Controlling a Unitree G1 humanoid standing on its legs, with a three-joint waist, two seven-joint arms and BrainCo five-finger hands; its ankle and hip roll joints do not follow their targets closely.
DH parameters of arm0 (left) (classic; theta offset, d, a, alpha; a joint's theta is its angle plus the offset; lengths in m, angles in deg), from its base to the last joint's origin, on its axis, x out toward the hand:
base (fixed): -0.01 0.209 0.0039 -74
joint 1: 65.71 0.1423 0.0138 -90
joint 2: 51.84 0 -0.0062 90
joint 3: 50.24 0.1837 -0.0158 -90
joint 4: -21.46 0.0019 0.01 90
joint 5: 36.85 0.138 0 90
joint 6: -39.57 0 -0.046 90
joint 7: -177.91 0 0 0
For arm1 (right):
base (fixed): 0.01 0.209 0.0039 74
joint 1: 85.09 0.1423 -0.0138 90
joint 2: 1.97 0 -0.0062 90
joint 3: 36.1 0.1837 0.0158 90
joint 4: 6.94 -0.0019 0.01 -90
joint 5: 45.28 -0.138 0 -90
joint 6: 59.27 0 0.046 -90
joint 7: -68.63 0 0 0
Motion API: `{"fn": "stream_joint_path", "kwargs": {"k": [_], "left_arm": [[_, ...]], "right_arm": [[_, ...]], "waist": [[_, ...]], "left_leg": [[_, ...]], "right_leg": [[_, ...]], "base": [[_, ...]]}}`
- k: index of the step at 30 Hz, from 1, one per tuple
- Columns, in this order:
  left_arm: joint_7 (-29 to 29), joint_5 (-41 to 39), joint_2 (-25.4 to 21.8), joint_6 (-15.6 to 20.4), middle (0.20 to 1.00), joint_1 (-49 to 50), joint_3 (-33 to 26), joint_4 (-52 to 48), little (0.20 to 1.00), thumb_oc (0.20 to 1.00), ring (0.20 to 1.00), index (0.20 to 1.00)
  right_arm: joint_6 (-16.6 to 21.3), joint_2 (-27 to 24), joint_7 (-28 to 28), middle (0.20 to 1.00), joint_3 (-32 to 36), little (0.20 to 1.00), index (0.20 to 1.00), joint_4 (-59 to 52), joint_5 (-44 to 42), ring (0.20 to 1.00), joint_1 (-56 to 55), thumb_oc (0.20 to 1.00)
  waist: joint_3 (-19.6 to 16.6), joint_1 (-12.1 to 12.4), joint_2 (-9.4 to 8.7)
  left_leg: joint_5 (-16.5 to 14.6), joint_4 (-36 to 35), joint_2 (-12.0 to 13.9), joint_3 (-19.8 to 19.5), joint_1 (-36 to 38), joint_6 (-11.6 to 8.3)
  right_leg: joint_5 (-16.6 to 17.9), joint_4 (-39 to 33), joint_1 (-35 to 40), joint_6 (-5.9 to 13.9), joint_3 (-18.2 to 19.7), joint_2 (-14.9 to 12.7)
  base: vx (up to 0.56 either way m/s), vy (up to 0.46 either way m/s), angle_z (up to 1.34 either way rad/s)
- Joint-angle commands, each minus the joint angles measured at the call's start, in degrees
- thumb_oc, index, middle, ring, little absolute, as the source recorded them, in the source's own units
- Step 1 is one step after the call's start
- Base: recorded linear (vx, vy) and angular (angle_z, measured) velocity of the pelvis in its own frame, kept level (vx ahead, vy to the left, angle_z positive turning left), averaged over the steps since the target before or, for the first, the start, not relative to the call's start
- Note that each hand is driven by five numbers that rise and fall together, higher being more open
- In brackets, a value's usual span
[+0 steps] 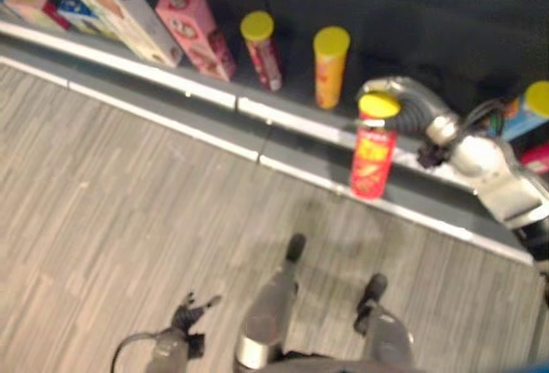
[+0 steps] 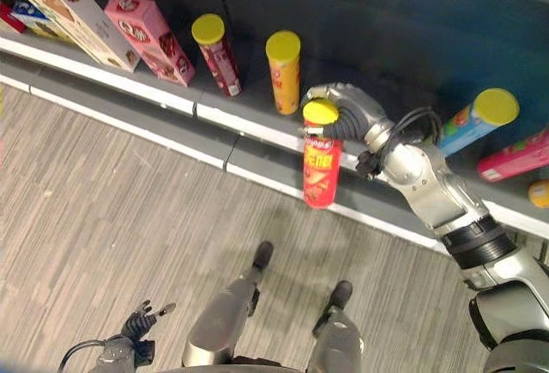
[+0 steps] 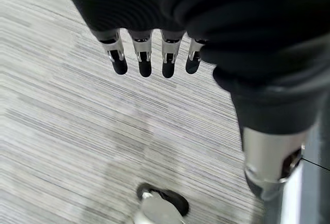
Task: Put the goods on the table back onto the shelves and tidy them up.
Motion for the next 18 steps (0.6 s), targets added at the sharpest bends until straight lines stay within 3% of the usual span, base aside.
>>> {"fn": "stream_joint_path", "kwargs": {"k": [1, 3, 18], "left_arm": [[2.9, -1.1, -2.6, 1.5, 1.000, 1.0, 2.7, 0.9, 1.000, 1.000, 1.000, 1.000], [4.6, -1.4, -1.6, 1.8, 1.000, -1.1, 3.7, 2.6, 1.000, 1.000, 1.000, 1.000], [6.7, -1.9, -0.9, 2.9, 1.000, -4.6, 6.1, 3.6, 1.000, 1.000, 1.000, 1.000]], "right_arm": [[0.4, 1.3, -11.8, 0.200, 2.2, 0.200, 0.200, -1.0, 9.3, 0.200, 4.4, 0.200], [-1.1, 3.1, -17.5, 0.200, 4.6, 0.200, 0.200, 0.6, 12.6, 0.200, 6.3, 0.200], [-5.7, 2.4, -28.1, 0.200, 8.5, 0.200, 0.200, 3.5, 18.6, 0.200, 11.5, 0.200]], "waist": [[-4.2, -0.4, -1.70], [-3.5, -0.8, -1.02], [-0.8, -1.4, 0.46]], "left_leg": [[-7.9, 6.0, 3.7, 1.9, -3.2, -1.33], [-7.6, 5.9, 3.6, 1.9, -4.3, -1.24], [-6.0, 4.9, 3.6, 2.0, -8.6, -1.43]], "right_leg": [[-0.3, 2.3, -4.6, -0.71, 4.9, -2.2], [-0.3, 2.7, -6.2, -0.78, 5.0, -2.5], [0.4, 3.7, -11.6, -0.62, 5.6, -2.9]], "base": [[0.00, 0.000, 0.00], [-0.01, 0.001, 0.02], [0.00, 0.000, 0.00]]}}
